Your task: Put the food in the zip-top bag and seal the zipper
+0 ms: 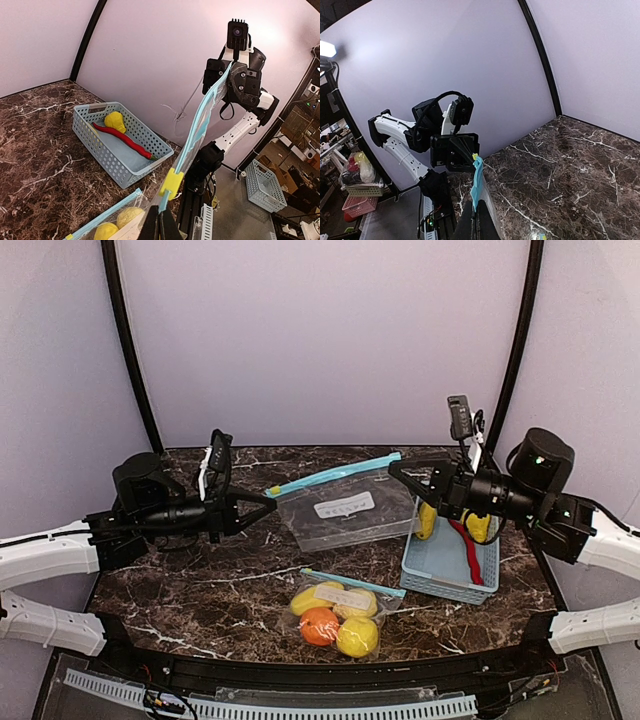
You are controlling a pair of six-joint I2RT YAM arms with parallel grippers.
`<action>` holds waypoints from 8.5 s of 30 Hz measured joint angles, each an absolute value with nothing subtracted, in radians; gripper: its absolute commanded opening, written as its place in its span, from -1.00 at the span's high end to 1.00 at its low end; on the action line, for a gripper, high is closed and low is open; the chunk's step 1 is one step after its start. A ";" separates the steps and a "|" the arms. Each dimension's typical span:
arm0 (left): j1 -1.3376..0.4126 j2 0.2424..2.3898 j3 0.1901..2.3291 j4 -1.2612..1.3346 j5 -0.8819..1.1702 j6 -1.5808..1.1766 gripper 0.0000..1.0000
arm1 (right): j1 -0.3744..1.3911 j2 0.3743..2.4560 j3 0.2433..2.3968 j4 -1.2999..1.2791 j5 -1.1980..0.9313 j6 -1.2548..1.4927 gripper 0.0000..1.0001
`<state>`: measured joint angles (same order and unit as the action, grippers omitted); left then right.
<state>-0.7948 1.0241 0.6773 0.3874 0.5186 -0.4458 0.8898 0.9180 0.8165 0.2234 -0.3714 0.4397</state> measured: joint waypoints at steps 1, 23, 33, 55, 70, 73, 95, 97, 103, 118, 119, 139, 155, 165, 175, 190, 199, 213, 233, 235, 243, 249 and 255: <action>-0.795 1.024 0.677 0.385 0.517 -0.445 0.99 | 0.890 0.918 0.815 0.221 -0.361 0.439 1.00; -0.794 1.198 1.071 -0.280 0.671 -0.053 0.99 | 0.889 1.058 1.062 -0.212 -0.257 0.207 -0.55; -0.794 1.309 1.156 -0.465 0.843 0.140 0.99 | 0.905 1.278 1.188 -0.294 -0.488 0.135 -0.48; -0.794 1.310 1.111 -0.457 0.931 0.165 0.99 | 0.954 1.558 1.232 -0.139 -0.836 0.156 0.33; -0.794 1.310 1.110 -0.448 0.908 0.165 0.99 | 0.968 1.578 1.233 -0.083 -0.881 0.170 0.89; -0.792 1.309 1.105 -0.443 0.889 0.165 0.99 | 0.968 1.578 1.233 -0.083 -0.877 0.170 0.91; -0.747 1.274 1.079 -0.369 0.669 0.135 0.99 | 0.968 1.510 1.206 -0.136 -0.613 0.119 0.92; -0.745 1.272 1.079 -0.364 0.659 0.134 0.99 | 0.966 1.493 1.195 -0.142 -0.593 0.114 0.92; -0.716 1.246 1.072 -0.358 0.589 0.123 0.99 | 0.953 1.443 1.169 -0.173 -0.534 0.113 0.91; -0.613 1.208 1.037 -0.316 0.387 0.056 0.99 | 0.924 1.357 1.101 -0.213 -0.383 0.138 0.90; -0.612 1.208 1.037 -0.316 0.373 0.055 0.99 | 0.922 1.347 1.097 -0.218 -0.377 0.140 0.90; -0.618 1.208 1.026 -0.307 0.282 0.053 0.99 | 0.914 1.264 1.036 -0.239 -0.317 0.163 0.88; -0.641 1.207 0.993 -0.292 0.520 0.108 0.99 | 0.916 1.247 1.052 -0.311 -0.405 0.162 0.10; -0.701 1.243 0.997 -0.312 0.505 0.131 0.11 | 0.923 1.363 1.092 -0.311 -0.348 0.160 -0.29; -0.568 1.254 0.993 -0.277 0.391 -0.041 -0.47 | 0.931 1.595 1.222 -0.369 -0.245 0.058 -0.40; -0.367 1.146 0.965 -0.194 0.382 -0.179 -0.55 | 0.930 2.078 1.586 -0.498 -0.196 -0.158 -0.52; -0.344 1.148 0.962 -0.187 0.405 -0.196 -0.56 | 0.928 2.209 1.660 -0.548 -0.121 -0.211 -0.41; -0.340 1.162 0.958 -0.186 0.423 -0.200 -0.56 | 0.912 2.238 1.698 -0.558 -0.091 -0.233 1.00; -0.358 1.155 0.903 -0.085 0.482 -0.306 -0.53 | 0.876 1.961 1.586 -0.461 -0.200 0.041 1.00; -0.391 1.136 0.879 -0.047 0.460 -0.365 -0.54 | 0.878 1.879 1.534 -0.425 -0.190 0.094 1.00; -0.614 1.120 0.833 0.122 0.337 -0.593 -0.56 | 0.955 1.678 1.425 -0.297 -0.057 0.210 1.00; -0.702 1.200 0.830 0.269 0.289 -0.721 -0.60 | 1.026 1.662 1.393 -0.285 0.088 0.242 1.00; -0.747 1.269 0.831 0.309 0.251 -0.763 -0.54 | 1.050 1.658 1.388 -0.284 0.164 0.249 1.00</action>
